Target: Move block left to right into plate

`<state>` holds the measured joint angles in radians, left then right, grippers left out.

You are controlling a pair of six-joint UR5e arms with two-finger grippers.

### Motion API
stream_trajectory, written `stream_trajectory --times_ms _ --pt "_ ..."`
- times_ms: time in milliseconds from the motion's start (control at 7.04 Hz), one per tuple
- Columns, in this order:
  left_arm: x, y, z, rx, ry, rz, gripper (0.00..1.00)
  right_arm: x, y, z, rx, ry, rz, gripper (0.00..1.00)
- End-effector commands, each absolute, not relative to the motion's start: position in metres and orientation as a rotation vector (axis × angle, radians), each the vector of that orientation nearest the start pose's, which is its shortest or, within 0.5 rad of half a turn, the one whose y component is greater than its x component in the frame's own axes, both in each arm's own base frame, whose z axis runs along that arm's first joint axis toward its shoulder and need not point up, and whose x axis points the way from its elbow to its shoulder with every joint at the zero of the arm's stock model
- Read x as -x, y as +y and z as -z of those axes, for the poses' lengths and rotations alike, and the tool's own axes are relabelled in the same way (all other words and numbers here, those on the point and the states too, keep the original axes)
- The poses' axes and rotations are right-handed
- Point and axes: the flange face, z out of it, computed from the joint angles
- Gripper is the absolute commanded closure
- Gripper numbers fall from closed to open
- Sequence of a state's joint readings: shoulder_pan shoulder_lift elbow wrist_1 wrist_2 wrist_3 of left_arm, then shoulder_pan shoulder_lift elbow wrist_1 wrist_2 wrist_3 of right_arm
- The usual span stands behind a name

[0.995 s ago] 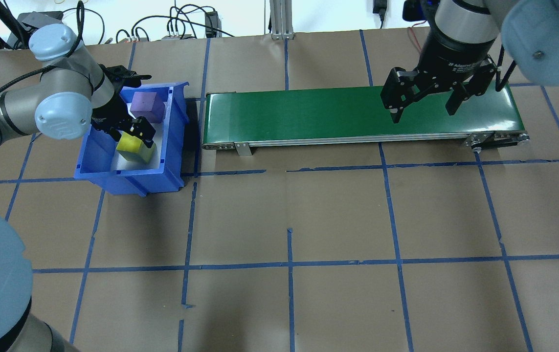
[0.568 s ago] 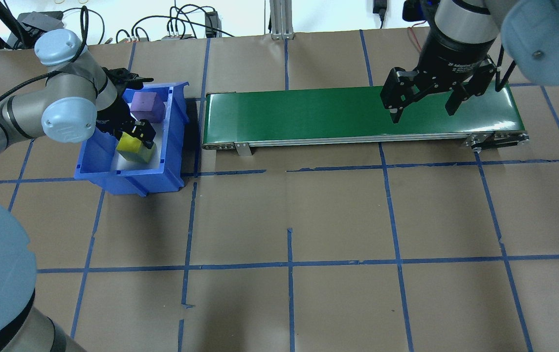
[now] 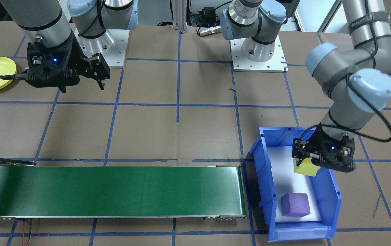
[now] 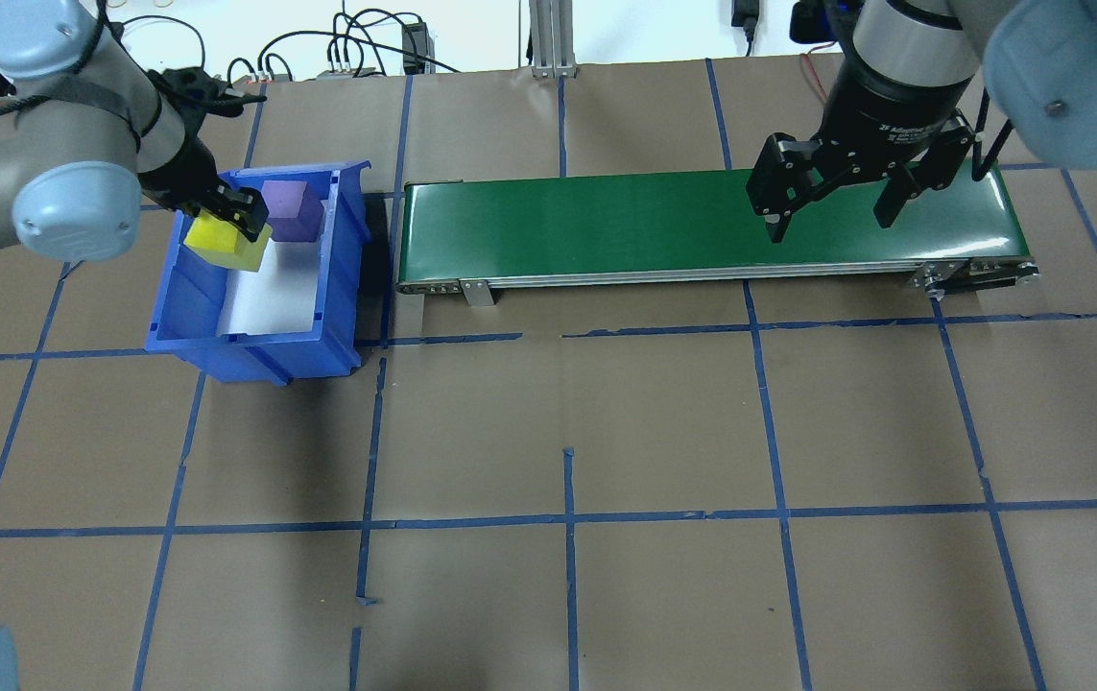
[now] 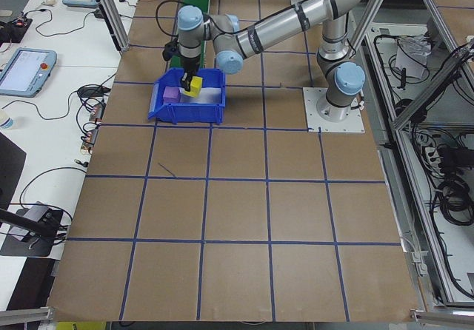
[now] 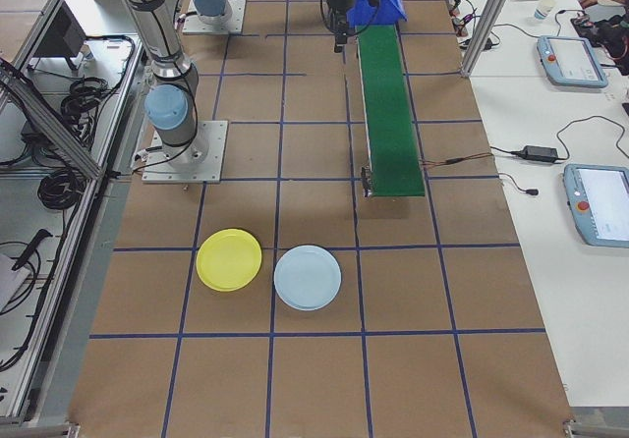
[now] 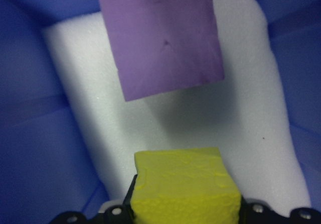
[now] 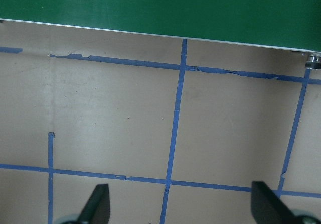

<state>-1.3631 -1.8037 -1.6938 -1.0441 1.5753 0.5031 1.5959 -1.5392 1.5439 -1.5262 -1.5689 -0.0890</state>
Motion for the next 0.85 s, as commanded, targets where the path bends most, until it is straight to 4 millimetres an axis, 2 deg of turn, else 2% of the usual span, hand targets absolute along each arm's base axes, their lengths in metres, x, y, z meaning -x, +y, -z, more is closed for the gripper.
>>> stream_trajectory --times_ms 0,142,284,426,568,711 --pt "0.035 -0.546 -0.44 -0.48 3.014 0.322 0.64 -0.146 -0.497 -0.478 0.178 3.131 -0.084 0.0" --pt "0.061 -0.541 -0.435 -0.498 3.03 0.31 0.64 -0.146 -0.496 -0.478 0.178 3.131 -0.086 0.0" --pt "0.097 -0.536 -0.425 -0.382 3.078 0.289 0.64 -0.146 -0.496 -0.478 0.178 3.131 -0.086 0.0" --pt "0.146 -0.527 -0.399 -0.346 3.108 0.231 0.64 -0.146 -0.496 -0.478 0.178 3.131 -0.086 0.0" --pt "0.186 -0.525 -0.381 -0.285 3.128 0.244 0.66 -0.146 -0.496 -0.478 0.178 3.131 -0.086 0.0" --pt "0.204 -0.536 -0.361 -0.273 3.132 0.282 0.66 -0.145 -0.496 -0.475 0.175 3.13 -0.094 0.0"
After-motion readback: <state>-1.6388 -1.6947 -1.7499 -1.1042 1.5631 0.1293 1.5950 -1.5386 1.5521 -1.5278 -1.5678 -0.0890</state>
